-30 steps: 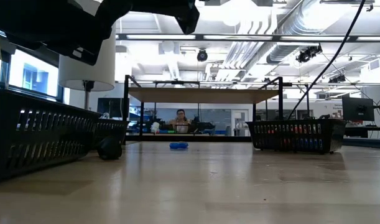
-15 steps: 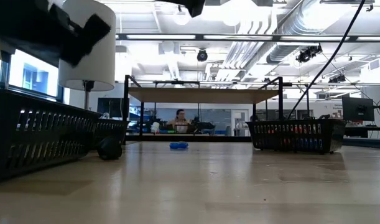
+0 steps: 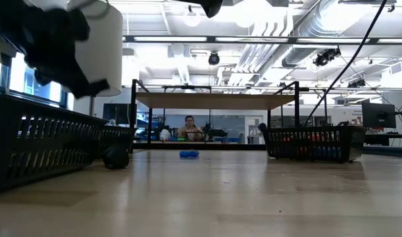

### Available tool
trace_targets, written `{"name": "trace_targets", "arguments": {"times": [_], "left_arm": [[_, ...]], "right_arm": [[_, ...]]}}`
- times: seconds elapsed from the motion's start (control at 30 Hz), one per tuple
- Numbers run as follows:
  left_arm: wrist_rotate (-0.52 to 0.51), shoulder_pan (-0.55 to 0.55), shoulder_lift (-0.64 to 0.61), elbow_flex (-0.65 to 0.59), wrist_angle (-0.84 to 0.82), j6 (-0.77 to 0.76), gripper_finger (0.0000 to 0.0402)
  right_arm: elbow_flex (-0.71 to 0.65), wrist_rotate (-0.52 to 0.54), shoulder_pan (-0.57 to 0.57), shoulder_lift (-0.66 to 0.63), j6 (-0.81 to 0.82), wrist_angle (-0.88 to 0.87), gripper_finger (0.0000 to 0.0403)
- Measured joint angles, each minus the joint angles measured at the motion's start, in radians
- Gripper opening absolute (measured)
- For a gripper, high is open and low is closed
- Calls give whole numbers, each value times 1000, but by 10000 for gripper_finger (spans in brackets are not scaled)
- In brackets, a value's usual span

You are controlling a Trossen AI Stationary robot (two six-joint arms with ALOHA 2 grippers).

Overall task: Pick & Place Office Desk Supplies
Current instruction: Put the top black rubber band into the top left black bin, then put the blue spring keychain into the top right black bin

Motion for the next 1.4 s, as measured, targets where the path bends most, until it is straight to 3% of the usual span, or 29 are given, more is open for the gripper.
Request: {"name": "trace_targets", "arguments": {"times": [0.17, 0.33, 0.63, 1.03, 1.23, 1.4], "left_arm": [[138, 148, 50, 0, -42, -77, 6], [206, 224, 84, 0, -41, -55, 11], [224, 227, 105, 0, -41, -20, 20], [230, 228, 105, 0, -44, -19, 117], [231, 228, 105, 0, -54, 18, 121], [230, 223, 105, 0, -53, 145, 119]], "right_arm": [[0, 0, 0, 0, 23, -2, 178], [0, 0, 0, 0, 27, -10, 178], [0, 0, 0, 0, 28, -23, 178], [0, -8, 0, 0, 27, -25, 178], [0, -8, 0, 0, 27, -25, 178], [0, -8, 0, 0, 27, -25, 178]]}}
